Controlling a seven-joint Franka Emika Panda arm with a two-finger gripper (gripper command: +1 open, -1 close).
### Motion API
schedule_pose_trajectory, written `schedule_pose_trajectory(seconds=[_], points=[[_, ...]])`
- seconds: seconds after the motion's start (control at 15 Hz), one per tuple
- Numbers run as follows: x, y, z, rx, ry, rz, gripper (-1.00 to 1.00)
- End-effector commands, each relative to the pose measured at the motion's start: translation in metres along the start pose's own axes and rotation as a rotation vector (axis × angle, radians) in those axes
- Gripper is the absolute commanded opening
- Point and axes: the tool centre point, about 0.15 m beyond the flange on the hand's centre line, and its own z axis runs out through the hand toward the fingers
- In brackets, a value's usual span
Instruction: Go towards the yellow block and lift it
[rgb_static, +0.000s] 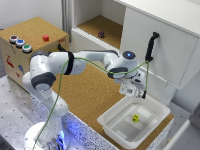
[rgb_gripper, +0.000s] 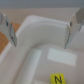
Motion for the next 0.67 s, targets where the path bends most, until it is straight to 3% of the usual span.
schedule_pose_trajectory(seconds=[0.0, 0.07, 0.27, 0.6], points=[[-0.020, 0.046, 0.047, 0.144, 0.005, 0.056, 1.00], [-0.020, 0.048, 0.053, 0.173, 0.017, 0.051, 1.00], [-0.015, 0.052, 0.071, 0.188, 0.026, 0.005, 1.00], [-0.012, 0.048, 0.094, 0.209, -0.022, -0.178, 1.00]])
